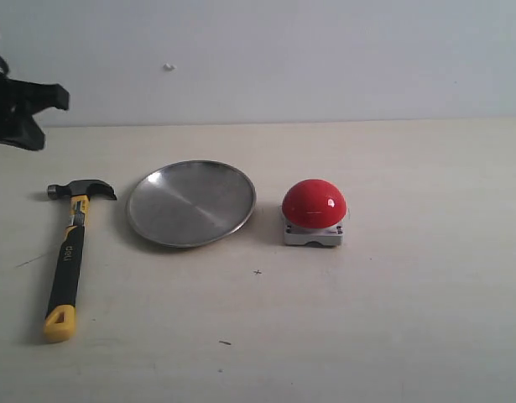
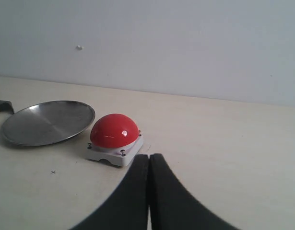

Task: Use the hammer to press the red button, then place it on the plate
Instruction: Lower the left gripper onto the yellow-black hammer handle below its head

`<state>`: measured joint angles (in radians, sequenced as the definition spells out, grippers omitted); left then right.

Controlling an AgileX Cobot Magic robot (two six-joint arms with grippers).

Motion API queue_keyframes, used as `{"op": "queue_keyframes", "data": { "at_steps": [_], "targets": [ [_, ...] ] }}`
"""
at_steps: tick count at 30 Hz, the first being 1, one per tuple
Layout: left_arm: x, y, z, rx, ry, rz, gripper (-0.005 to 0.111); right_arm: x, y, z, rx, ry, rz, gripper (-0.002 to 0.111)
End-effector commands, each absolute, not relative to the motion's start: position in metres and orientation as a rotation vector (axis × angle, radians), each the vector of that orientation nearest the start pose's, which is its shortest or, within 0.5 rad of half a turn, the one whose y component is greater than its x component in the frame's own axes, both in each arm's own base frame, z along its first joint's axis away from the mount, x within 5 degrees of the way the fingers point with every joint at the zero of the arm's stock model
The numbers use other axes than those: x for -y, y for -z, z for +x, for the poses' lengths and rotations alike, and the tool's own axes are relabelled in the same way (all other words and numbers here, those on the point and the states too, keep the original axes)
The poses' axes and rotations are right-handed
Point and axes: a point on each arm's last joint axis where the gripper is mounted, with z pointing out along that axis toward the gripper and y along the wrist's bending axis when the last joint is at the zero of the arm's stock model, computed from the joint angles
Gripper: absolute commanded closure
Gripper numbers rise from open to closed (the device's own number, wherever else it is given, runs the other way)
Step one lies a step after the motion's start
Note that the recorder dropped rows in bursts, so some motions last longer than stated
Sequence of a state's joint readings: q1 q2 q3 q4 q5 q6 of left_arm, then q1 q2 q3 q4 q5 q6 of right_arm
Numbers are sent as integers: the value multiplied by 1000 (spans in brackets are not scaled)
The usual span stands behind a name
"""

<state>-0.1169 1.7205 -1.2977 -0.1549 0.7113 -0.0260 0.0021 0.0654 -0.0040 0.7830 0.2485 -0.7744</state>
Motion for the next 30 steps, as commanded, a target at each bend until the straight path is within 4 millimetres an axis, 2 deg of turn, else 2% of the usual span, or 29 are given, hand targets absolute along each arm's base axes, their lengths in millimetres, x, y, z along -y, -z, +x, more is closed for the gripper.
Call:
{"op": "queue_keyframes", "data": {
  "at_steps": [1, 6, 8, 11, 16, 18, 30],
  "targets": [
    [60, -221, 409, -2822, 135, 90, 107, -16, -194, 59, -1711, -148, -135, 108],
    [64, -188, 443, -2968, 113, 96, 106, -16, -194, 59, -1711, -148, -135, 108],
    [66, -174, 452, -2993, 113, 96, 102, -16, -194, 59, -1711, -148, -135, 108],
    [67, -164, 461, -2991, 111, 96, 88, -16, -194, 59, -1711, -148, -135, 108],
    [64, -162, 463, -2987, 111, 80, 56, -16, -194, 59, -1711, -148, -135, 108],
    [64, -162, 462, -2993, 112, 57, 51, -16, -194, 59, -1711, -148, -135, 108],
    [61, -143, 459, -2980, 87, -43, 50, -16, -194, 59, -1711, -148, -135, 108]
  ]
}}
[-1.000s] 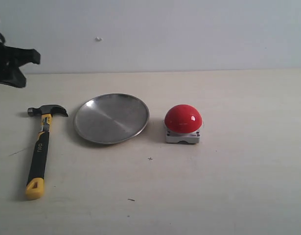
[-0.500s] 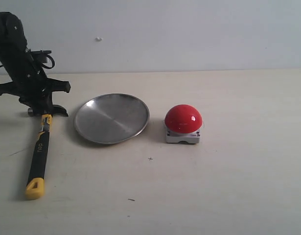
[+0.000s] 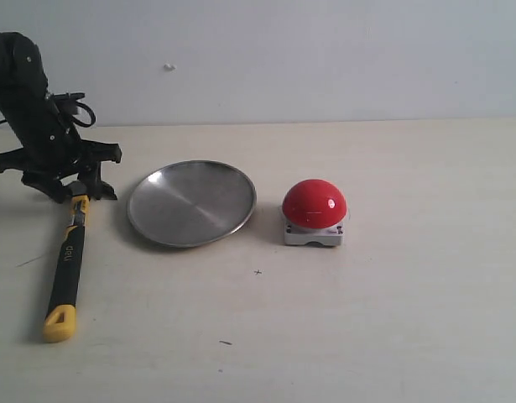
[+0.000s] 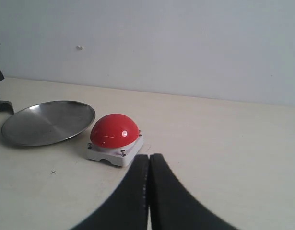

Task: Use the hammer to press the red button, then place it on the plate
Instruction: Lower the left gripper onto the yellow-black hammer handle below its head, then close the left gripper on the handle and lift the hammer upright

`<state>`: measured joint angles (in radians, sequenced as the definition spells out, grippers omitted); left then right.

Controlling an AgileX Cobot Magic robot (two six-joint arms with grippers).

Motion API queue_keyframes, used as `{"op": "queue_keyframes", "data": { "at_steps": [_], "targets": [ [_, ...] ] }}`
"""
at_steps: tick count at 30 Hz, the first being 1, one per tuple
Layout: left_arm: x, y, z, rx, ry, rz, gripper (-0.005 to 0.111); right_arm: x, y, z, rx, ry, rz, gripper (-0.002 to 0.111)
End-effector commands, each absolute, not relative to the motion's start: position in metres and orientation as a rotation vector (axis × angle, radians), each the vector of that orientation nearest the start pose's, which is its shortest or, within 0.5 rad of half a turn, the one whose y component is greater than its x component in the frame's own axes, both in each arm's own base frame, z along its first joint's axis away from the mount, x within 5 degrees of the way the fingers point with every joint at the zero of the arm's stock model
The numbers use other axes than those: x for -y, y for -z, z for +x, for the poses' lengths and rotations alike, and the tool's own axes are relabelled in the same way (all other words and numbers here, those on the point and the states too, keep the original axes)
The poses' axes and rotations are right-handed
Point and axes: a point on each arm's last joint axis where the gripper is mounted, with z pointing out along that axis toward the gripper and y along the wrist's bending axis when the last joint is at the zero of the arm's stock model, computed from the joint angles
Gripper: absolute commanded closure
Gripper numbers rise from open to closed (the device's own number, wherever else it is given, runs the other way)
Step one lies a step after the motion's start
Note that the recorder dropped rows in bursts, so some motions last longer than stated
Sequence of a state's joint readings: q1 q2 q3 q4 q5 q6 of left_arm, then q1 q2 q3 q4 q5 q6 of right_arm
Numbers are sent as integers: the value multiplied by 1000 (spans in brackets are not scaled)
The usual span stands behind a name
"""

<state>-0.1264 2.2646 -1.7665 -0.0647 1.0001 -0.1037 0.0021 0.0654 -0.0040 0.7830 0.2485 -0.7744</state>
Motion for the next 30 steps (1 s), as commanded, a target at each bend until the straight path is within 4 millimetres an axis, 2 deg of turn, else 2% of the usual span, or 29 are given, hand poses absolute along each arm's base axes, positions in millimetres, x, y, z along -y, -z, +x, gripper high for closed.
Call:
{"op": "queue_keyframes", "data": {
  "at_steps": [1, 7, 12, 15, 22, 25, 28, 30],
  "targets": [
    [60, -143, 458, -2982, 74, -58, 50, -16, -194, 59, -1711, -148, -135, 108],
    [57, -137, 459, -2994, 36, -112, 50, -16, -194, 59, -1711, -148, -135, 108],
    [57, -118, 459, -3034, 26, -114, 54, -16, -194, 59, -1711, -148, -135, 108],
    [57, -108, 459, -3050, 22, -115, 61, -16, -194, 59, -1711, -148, -135, 108],
    [58, -104, 461, -3042, 24, -115, 79, -16, -194, 59, -1711, -148, -135, 108],
    [58, -104, 460, -3048, 21, -78, 105, -16, -194, 59, -1711, -148, -135, 108],
    [58, -112, 462, -3018, 26, -47, 107, -16, -194, 59, -1711, -148, -135, 108],
    [58, -125, 464, -2970, 36, -43, 107, -16, -194, 59, -1711, -148, -135, 108]
  ]
}}
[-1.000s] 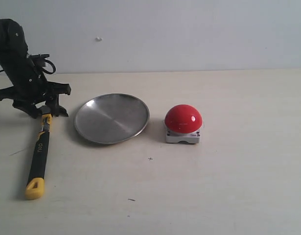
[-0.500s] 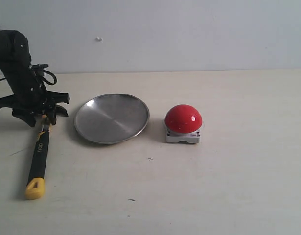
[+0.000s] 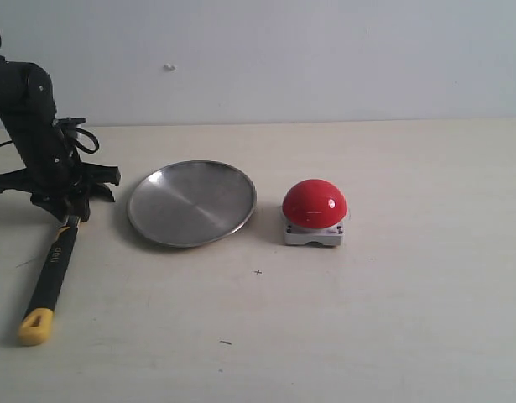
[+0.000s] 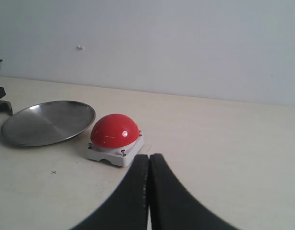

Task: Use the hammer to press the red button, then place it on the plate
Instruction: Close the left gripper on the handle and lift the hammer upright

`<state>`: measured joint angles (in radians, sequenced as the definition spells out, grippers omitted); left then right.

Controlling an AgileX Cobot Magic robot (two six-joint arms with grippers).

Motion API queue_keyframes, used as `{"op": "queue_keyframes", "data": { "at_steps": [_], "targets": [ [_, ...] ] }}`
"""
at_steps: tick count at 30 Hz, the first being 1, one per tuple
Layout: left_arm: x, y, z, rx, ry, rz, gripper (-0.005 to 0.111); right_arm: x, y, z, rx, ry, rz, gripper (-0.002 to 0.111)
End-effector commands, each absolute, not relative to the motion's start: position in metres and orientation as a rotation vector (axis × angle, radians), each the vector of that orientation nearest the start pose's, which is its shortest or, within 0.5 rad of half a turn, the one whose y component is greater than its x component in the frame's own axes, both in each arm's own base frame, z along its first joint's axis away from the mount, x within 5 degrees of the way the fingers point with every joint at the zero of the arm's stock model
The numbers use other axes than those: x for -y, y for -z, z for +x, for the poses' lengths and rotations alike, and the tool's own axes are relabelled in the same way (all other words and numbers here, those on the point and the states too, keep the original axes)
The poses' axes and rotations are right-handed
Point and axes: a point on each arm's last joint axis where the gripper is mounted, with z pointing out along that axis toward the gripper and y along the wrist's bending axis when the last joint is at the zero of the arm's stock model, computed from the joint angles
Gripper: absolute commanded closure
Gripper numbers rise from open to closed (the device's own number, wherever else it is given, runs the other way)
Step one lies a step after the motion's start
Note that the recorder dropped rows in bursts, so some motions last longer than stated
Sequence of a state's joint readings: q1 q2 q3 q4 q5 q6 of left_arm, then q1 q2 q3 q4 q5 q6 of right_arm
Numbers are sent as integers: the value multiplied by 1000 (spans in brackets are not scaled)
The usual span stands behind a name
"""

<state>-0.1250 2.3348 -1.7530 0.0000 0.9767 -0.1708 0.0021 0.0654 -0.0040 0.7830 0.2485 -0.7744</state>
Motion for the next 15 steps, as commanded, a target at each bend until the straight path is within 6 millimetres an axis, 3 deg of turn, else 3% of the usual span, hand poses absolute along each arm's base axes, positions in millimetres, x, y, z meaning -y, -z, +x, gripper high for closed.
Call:
{"op": "queue_keyframes", "data": {
  "at_steps": [1, 7, 15],
  "targets": [
    [59, -133, 464, -2941, 42, -39, 107, -16, -194, 59, -1711, -148, -135, 108],
    [71, -185, 455, -2737, 100, 1, 107, -16, -194, 59, -1711, -148, -135, 108],
    [84, -266, 411, -2456, 185, 26, 107, -16, -194, 59, -1711, -148, -135, 108]
  ]
}}
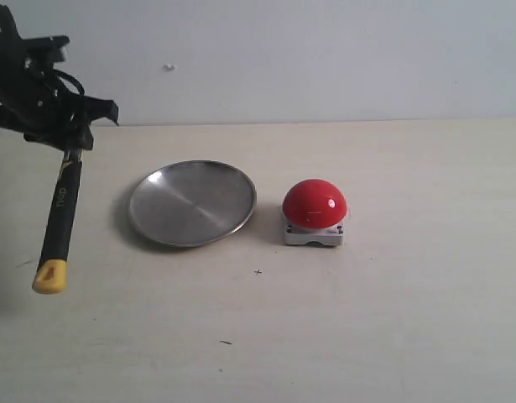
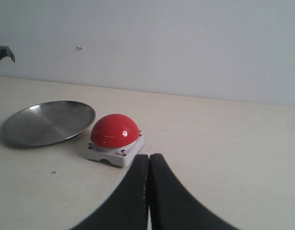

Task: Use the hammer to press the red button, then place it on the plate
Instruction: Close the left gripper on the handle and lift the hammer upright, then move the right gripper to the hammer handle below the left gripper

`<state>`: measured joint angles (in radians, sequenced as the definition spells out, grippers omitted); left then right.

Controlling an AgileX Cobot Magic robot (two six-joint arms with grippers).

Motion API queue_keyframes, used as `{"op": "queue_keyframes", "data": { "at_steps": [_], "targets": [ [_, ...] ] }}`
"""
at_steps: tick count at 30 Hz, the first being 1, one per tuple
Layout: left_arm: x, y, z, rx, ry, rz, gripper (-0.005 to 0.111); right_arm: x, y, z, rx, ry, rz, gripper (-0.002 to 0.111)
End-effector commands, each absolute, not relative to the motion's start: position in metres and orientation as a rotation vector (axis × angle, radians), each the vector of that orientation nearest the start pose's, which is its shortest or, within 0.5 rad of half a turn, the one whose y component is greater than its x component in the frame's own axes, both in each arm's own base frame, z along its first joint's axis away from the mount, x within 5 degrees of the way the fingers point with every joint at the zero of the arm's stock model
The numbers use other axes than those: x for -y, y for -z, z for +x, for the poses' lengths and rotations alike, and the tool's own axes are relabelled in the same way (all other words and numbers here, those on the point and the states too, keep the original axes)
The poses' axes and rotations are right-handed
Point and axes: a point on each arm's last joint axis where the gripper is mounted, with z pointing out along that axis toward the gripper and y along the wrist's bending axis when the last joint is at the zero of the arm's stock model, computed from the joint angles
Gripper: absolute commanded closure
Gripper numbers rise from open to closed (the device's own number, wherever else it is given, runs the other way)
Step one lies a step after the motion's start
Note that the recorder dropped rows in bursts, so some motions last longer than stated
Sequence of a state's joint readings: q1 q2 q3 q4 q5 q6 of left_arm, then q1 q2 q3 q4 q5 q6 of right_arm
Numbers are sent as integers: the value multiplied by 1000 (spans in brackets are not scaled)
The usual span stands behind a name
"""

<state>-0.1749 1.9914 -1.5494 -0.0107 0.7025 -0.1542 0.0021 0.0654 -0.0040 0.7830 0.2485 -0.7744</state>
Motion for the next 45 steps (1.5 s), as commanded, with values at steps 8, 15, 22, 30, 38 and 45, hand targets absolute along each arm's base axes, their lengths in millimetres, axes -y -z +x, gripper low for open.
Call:
{"op": "queue_keyframes", "data": {
  "at_steps": [8, 15, 22, 30, 38, 45],
  "targets": [
    [105, -340, 326, -2163, 364, 77, 107, -16, -194, 59, -1711, -148, -135, 108],
    [123, -369, 242, -2008, 544, 180, 107, -16, -194, 59, -1710, -147, -134, 108],
    [108, -365, 196, -1818, 648, 120, 107, -14, -204, 60, -1606, -433, 206, 108],
    [105, -312, 203, -1812, 615, 63, 107, -32, -209, 55, -1590, -810, 251, 108],
    [131, -300, 209, -1804, 671, 119, 107, -49, -225, 48, -1570, -926, 23, 101],
    [174, -301, 214, -1816, 781, 192, 107, -57, -219, 60, -1702, -903, -131, 81]
  ]
}}
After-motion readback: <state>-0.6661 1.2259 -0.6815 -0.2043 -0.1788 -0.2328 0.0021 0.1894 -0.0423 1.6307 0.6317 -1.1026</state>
